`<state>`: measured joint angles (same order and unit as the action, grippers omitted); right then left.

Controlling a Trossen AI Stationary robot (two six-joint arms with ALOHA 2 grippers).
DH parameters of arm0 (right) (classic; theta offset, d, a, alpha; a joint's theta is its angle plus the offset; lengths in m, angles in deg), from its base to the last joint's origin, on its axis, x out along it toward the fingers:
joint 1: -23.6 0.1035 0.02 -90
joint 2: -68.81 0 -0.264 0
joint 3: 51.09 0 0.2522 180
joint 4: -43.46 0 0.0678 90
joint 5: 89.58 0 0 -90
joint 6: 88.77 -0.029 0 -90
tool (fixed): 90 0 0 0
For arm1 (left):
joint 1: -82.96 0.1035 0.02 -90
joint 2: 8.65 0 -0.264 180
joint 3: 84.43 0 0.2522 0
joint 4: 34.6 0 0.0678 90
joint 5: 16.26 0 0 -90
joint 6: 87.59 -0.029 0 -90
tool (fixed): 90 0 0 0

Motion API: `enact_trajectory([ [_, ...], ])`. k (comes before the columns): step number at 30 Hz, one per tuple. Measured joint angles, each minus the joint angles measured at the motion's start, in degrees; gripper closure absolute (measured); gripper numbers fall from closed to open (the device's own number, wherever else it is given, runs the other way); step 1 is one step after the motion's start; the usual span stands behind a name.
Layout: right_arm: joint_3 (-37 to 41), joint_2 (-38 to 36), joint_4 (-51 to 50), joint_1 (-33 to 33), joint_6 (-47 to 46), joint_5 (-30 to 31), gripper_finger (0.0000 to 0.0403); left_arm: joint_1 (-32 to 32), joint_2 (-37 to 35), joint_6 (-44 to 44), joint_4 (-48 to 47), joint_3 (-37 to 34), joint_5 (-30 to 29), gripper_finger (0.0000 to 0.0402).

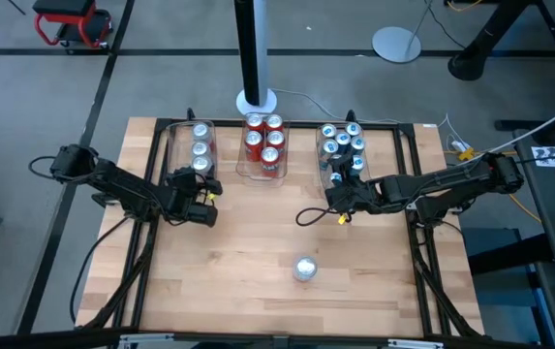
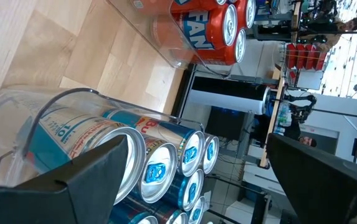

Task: Sort soda cans
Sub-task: Put the orange-white soda can into the top left transparent bin, then put the pink-white soda can into the top left transparent bin

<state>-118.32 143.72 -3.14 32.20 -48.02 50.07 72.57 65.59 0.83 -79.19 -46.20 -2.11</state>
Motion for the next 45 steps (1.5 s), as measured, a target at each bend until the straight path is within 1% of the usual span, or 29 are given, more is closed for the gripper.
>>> enact_trajectory([
  [5,0.00,0.00,0.00,0.00,0.01,0.00,0.0023,0.02,0.00,0.71,-0.02,0.00,0.04,0.0108],
  [7,0.00,0.00,0.02,0.00,0.00,0.00,0.0023,0.02,0.00,0.82,-0.02,0.00,0.04,0.0100],
  [14,0.00,0.00,0.01,0.00,0.00,0.00,0.0023,0.04,0.00,0.97,-0.06,-0.07,-0.07,0.0028],
  [18,0.00,0.00,0.00,0.00,0.00,-0.02,0.0023,0.04,0.00,1.15,0.03,-0.04,0.08,0.0007],
  [24,0.00,0.00,0.00,0.00,0.00,0.00,0.0023,0.04,0.00,-0.32,0.22,-0.02,0.02,0.0006],
  [37,0.00,0.00,0.00,0.00,0.00,0.00,0.0023,-0.07,-0.23,0.83,0.28,-0.01,0.06,0.0002],
  [40,0.00,0.00,0.00,0.00,0.00,0.00,0.0023,-0.11,-2.00,-3.59,-0.51,0.85,1.80,0.0002],
  [45,0.00,0.00,-0.02,0.00,0.00,0.00,0.0023,-0.13,-7.59,-18.77,-0.27,4.51,3.47,0.0002],
])
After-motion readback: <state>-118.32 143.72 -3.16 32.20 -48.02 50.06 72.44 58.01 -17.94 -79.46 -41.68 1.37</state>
